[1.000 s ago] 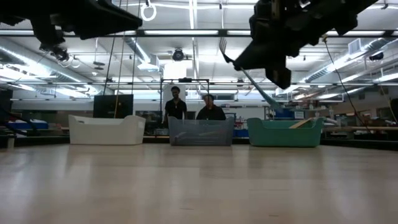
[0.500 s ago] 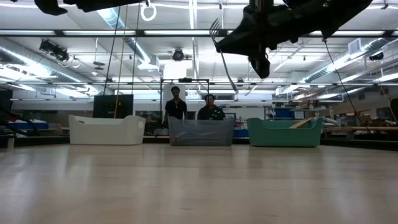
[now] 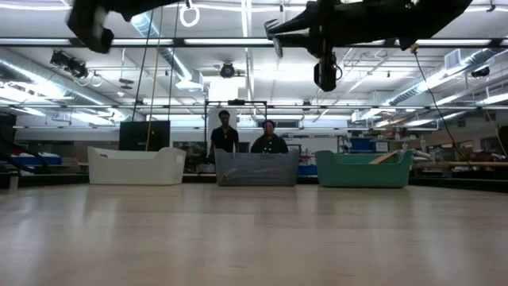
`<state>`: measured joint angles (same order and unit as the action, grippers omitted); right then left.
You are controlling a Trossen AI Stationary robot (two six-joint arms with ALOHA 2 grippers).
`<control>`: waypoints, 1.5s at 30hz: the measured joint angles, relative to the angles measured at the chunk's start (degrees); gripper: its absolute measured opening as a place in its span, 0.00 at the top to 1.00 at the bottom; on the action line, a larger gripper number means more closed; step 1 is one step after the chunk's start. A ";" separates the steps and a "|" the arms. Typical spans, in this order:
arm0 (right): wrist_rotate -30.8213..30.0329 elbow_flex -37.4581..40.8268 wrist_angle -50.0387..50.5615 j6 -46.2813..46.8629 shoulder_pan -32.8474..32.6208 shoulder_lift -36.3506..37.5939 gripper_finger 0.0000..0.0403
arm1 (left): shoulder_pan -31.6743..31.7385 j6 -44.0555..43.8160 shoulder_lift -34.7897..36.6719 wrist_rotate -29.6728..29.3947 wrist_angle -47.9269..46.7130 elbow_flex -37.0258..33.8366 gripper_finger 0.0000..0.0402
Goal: Sort silverware by color (type)
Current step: Put the blue fork into the white bin
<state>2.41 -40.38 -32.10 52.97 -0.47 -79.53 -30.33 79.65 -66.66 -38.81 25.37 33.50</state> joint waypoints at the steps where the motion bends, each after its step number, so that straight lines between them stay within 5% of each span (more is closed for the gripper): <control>1: 0.22 0.00 -0.34 1.37 0.24 0.00 0.95 | 0.31 2.96 -0.62 -0.01 0.62 0.00 0.76; 13: -2.82 0.00 -3.21 6.45 -0.63 0.00 0.95 | 6.02 26.75 -12.69 -0.16 18.07 0.04 0.75; 29: -5.79 0.00 -3.28 8.89 -0.63 0.00 0.95 | 10.38 32.02 -22.74 1.57 18.48 9.55 0.67; 37: -5.53 0.00 -4.05 9.80 -0.67 0.00 0.95 | 12.76 32.59 -23.21 5.51 18.45 10.10 0.60; 45: -5.80 0.00 -4.18 9.90 -0.67 0.00 0.95 | 14.61 33.97 -23.18 7.73 18.39 10.10 0.64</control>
<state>-3.39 -40.38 -36.29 62.87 -1.15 -79.53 -15.73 113.62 -89.84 -31.07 43.77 43.59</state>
